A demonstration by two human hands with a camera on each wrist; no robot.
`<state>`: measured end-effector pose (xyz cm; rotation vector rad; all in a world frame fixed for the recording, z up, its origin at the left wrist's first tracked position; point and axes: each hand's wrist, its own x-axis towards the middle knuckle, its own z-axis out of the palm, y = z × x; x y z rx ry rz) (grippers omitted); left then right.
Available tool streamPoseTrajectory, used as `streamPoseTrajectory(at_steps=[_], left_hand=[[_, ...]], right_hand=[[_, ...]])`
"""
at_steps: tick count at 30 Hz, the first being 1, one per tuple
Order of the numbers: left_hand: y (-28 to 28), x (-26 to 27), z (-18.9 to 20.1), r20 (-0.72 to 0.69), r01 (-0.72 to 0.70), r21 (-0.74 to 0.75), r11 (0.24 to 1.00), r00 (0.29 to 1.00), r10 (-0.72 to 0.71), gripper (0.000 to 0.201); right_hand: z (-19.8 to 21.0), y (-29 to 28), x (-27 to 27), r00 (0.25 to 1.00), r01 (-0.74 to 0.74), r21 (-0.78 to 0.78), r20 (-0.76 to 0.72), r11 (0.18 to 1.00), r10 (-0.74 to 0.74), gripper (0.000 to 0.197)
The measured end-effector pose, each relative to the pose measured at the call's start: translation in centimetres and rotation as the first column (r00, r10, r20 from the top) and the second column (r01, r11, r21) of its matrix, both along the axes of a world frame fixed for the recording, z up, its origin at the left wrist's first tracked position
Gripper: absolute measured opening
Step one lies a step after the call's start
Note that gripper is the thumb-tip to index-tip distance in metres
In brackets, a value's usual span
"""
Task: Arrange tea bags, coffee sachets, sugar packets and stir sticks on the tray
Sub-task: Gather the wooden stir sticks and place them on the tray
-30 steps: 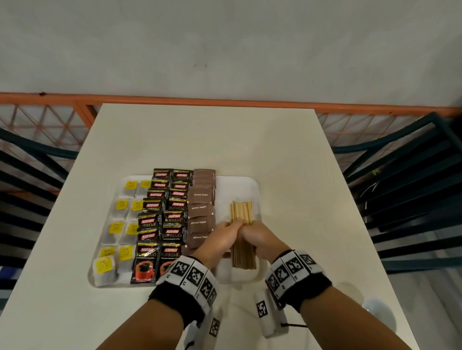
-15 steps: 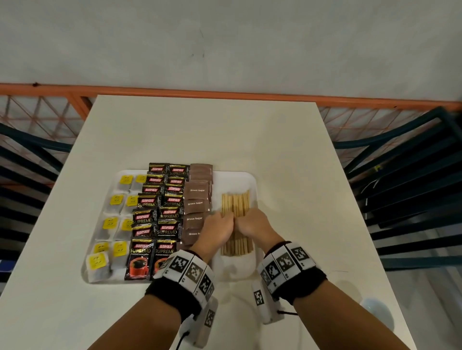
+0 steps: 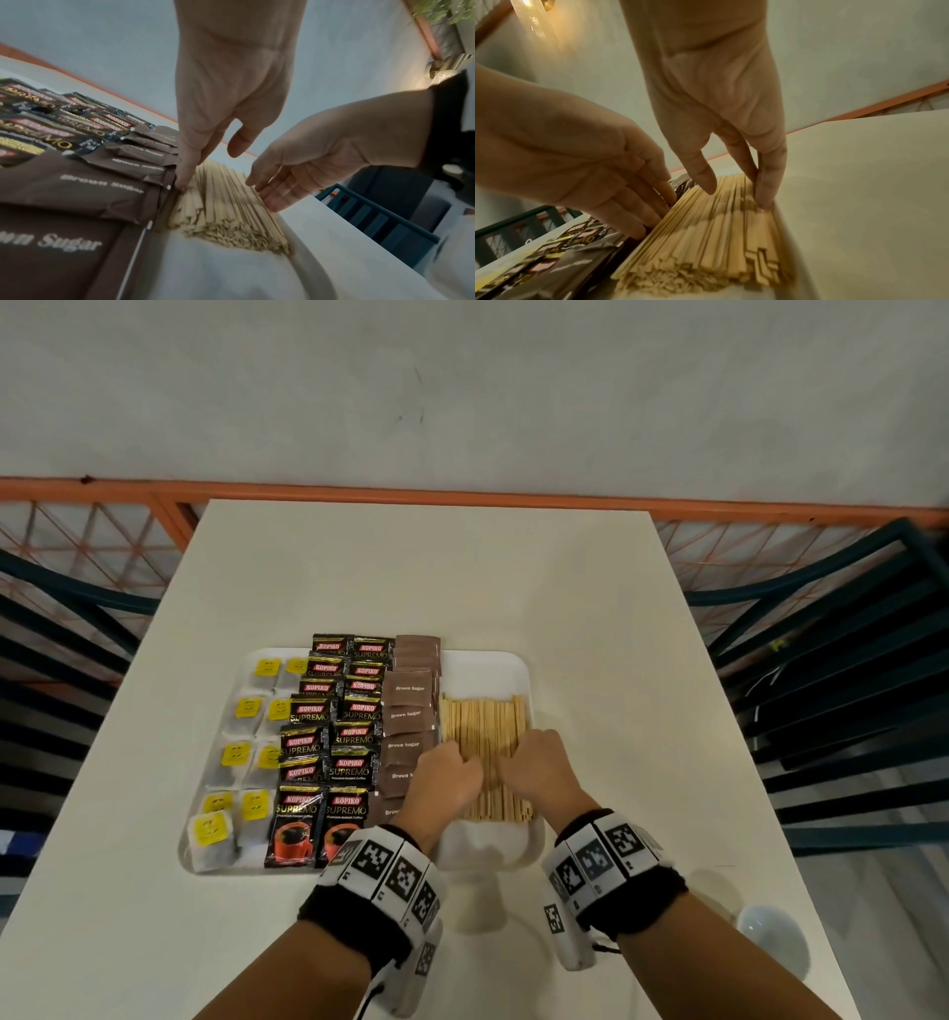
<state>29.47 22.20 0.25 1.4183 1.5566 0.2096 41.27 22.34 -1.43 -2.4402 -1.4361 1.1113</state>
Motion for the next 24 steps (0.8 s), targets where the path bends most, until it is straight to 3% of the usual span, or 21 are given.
streamPoseTrajectory(at_steps=[4,7,11,15,20,24], left_hand=[[-0.6,-0.1,0.6,-0.032,0.057,0.081,0.995,0.998,-0.054,0.015],[-1.1,-0.1,1.1,-0.034,0.087,0.184,0.979,0.996,-0.083,0.017],[-2.0,-1.0,1.9,0.003,0.114,0.296,0.948,0.993,-0.120,0.032],[-3.2,-4.2,2.3,0.013,0.087,0.397,0.914,0.995,-0.100,0.026],[-4.6,-11.9,1.3,-0.059,-0.108,0.529,0.842,0.985,0.164,0.028],[-6.1,-18.8,-0.6,-0.266,-0.134,0.493,0.859,0.918,0.295,0.070]], right_hand=[[1.0,-0.8,0.3,1.000,0.026,0.042,-0.007,0.999,-0.025,0.016],[2.0,-1.7,0.6,1.000,0.011,0.117,-0.014,0.993,-0.010,0.030],[2.9,-3.2,1.0,0.998,-0.054,0.216,0.002,0.975,0.055,0.034],[2.2,-5.6,1.7,0.991,-0.119,0.246,-0.038,0.962,0.132,0.046],[0.1,-8.7,2.1,0.983,-0.130,0.288,-0.090,0.949,0.162,0.072],[-0.6,-10.0,1.4,0.994,-0.061,0.255,-0.075,0.965,0.083,0.089]])
